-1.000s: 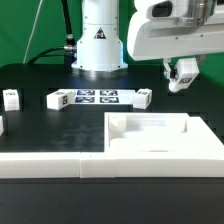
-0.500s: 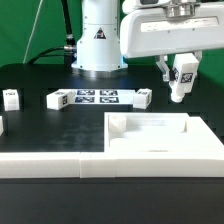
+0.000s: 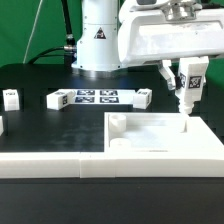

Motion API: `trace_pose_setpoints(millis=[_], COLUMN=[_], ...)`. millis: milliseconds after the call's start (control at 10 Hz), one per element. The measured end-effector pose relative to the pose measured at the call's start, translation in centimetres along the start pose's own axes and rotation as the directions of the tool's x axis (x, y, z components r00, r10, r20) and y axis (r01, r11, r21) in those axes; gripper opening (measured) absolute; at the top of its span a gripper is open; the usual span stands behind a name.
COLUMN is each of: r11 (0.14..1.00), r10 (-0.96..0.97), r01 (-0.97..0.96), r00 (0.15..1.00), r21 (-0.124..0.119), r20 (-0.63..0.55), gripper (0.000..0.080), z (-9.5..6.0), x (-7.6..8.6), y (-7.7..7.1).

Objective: Assemble one leg

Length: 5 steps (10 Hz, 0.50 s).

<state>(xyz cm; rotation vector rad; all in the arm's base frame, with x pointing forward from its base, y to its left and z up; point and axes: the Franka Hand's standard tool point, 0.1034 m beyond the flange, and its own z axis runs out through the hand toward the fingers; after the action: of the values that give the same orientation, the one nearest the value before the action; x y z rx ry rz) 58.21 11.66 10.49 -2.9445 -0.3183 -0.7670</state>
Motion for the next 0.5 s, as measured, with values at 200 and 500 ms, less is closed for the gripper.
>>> trace_pose_setpoints(millis=[200,500], r11=[1.0,1.0], r10=[0.0,0.007], r01=[0.0,-0.007], r00=[1.0,1.0], r21=[0.0,0.007], r20=[0.001,-0.006], gripper=[0.029,0.029], z=[0.1,2.1], x=[-0.1,2.2], y=[0.0,0.1])
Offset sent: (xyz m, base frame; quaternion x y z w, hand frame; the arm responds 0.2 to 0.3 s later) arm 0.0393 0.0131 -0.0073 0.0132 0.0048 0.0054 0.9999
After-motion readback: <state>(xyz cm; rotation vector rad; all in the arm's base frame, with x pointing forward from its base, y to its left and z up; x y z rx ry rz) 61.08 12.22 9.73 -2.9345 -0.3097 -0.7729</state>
